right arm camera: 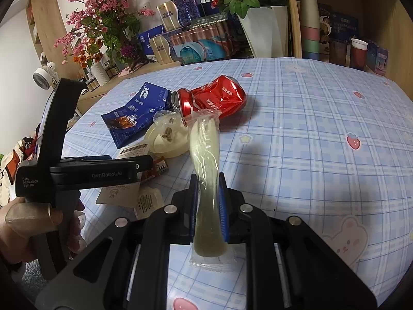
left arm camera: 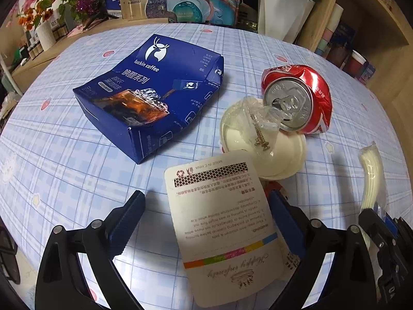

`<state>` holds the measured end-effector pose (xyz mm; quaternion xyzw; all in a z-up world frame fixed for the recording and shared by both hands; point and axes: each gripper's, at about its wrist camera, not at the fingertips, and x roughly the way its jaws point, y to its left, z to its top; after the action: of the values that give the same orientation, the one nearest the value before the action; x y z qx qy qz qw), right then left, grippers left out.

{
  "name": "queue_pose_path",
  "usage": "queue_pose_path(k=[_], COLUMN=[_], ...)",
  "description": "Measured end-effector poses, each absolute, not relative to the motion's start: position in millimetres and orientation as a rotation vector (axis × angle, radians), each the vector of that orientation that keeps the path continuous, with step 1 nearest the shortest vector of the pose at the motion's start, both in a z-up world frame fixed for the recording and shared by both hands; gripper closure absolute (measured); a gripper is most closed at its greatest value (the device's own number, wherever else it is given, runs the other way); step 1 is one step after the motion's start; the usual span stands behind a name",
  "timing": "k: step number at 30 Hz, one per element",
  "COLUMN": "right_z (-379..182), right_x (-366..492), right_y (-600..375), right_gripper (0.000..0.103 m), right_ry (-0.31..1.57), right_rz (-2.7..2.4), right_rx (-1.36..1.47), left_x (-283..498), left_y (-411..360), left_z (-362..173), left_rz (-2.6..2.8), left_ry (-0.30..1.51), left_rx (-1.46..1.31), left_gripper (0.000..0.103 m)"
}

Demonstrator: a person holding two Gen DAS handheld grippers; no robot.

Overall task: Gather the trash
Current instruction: 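Carry the wrapped fork and white card over the brown bin with both tools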

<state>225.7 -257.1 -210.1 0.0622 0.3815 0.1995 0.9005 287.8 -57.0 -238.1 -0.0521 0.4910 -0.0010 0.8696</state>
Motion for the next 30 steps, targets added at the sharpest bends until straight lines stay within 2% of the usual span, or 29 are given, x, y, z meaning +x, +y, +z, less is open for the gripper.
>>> queue_pose_path(k=[2,11,30], right_z=[-208.6,-198.0,-159.4], right_x=[224.4,209.0,137.9], right_y=[-257.5,-256.4,-237.7], right_gripper=[0.085,0.085,0.085], right_ry=[0.785,0.769,0.737], right_rz=[0.413,0.417,0.415], right_rx=[0.132,0.139,0.135], left_x=[284.8,257.9,152.9], left_y=[-52.7,-24.3,9.3], left_z=[-235.5,-217.9,-130.7], left_rz=[-0.024,-0.082,-0.168], left_ry=[1.020,0.980,0.769], left_rx=[-0.126,-0.166,-0.148], left_gripper=[0.032,0.035,0.035])
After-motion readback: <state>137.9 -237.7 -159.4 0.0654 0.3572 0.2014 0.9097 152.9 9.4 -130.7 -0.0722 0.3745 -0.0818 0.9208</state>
